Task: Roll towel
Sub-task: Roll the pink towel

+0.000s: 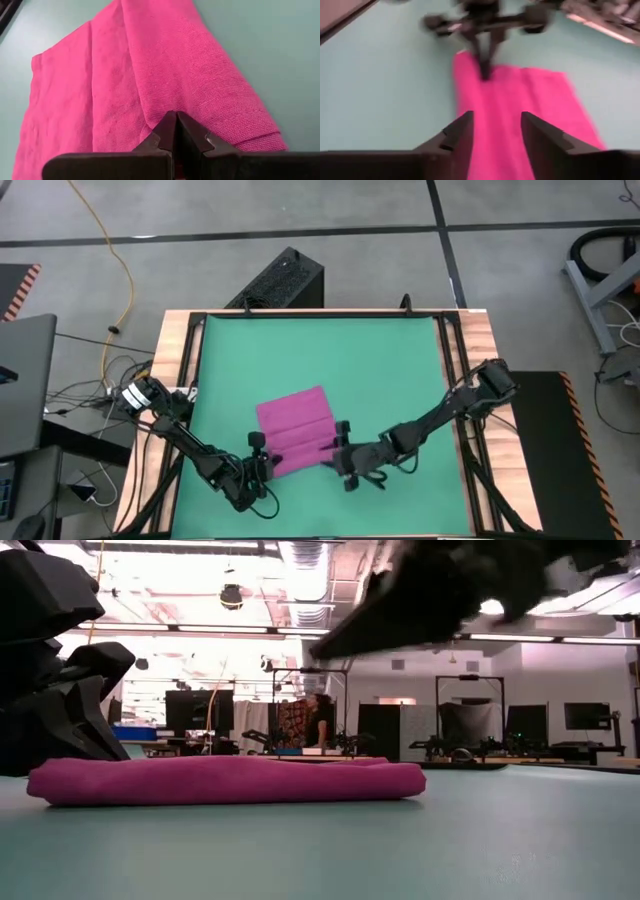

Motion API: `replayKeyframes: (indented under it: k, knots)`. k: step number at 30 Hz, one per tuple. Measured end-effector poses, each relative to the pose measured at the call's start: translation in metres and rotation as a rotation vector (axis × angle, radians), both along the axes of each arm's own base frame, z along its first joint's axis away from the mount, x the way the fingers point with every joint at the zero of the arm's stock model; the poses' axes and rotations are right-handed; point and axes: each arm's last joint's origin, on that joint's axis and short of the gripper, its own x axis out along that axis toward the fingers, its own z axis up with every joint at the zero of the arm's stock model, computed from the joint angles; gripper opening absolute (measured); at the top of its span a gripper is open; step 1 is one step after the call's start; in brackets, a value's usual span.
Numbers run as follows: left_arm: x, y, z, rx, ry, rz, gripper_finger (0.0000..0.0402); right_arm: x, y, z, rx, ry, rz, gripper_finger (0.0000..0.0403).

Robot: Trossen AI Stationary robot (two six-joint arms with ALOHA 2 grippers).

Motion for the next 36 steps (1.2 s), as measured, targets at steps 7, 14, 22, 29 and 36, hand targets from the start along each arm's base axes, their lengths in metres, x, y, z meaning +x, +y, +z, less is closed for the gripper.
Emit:
replayKeyframes:
  k: [7, 14, 22, 29, 36]
  knots:
    - [-0.004, 0.004, -0.004, 0.011, 0.018, -0.006, 0.0000, 0.002, 0.013, -0.042, -0.083, 0.093, 0.052, 0.0231]
    - [-0.009, 0.009, -0.009, -0.002, 0.016, 0.011, 0.0000, 0.011, 0.001, -0.072, -0.208, 0.160, 0.011, 0.0229]
    - [-0.010, 0.010, -0.010, 0.010, 0.051, -0.007, 0.0000, 0.010, -0.009, -0.078, -0.269, 0.237, 0.011, 0.0229]
    - [-0.011, 0.011, -0.011, 0.014, 0.056, -0.015, 0.0000, 0.010, -0.022, -0.084, -0.278, 0.319, -0.026, 0.0227]
    - [-0.011, 0.011, -0.009, 0.019, 0.054, -0.030, 0.0000, 0.010, -0.030, -0.088, -0.257, 0.352, -0.060, 0.0172]
